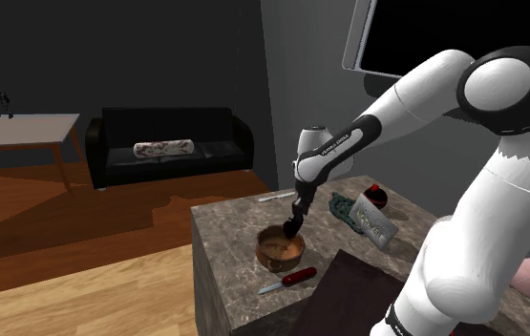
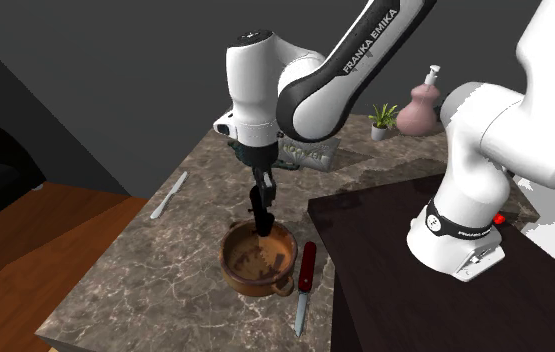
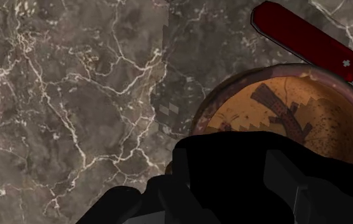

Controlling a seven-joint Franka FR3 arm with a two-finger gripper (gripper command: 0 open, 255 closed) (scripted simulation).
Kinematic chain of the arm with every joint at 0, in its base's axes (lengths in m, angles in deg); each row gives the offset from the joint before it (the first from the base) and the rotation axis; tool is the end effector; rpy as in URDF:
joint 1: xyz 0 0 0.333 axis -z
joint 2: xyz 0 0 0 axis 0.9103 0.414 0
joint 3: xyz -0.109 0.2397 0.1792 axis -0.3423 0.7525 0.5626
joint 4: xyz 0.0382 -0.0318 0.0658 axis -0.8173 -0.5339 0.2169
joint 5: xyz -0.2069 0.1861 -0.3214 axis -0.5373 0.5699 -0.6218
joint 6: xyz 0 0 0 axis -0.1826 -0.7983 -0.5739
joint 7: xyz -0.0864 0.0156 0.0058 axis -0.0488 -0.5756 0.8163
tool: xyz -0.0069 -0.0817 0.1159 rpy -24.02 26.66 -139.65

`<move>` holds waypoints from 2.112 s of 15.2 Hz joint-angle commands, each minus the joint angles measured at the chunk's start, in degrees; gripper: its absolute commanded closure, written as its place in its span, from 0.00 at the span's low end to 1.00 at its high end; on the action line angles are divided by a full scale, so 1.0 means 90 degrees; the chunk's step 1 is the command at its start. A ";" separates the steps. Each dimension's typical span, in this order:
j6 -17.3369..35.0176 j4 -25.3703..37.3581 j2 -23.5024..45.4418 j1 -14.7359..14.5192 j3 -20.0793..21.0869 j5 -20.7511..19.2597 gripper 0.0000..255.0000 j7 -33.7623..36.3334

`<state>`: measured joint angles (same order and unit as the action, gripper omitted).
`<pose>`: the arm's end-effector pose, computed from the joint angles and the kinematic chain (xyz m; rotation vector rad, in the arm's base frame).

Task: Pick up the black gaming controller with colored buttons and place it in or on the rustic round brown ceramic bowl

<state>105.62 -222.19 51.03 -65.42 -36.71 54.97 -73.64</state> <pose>0.4270 -0.1683 0.2293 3.0940 0.0289 -0.0629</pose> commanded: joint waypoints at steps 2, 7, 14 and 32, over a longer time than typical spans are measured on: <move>-0.0120 0.0041 -0.0040 -0.0297 0.0347 0.0066 1.00 0.0594; 0.0380 -0.0046 0.0383 -0.0315 0.0328 0.0205 1.00 0.0508; 0.1068 -0.0102 0.1038 -0.0318 0.0357 0.0501 1.00 0.0322; 0.0783 -0.0074 0.0772 -0.0351 0.0329 0.0373 0.00 0.0423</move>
<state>114.60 -222.95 59.83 -68.34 -33.58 59.27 -70.66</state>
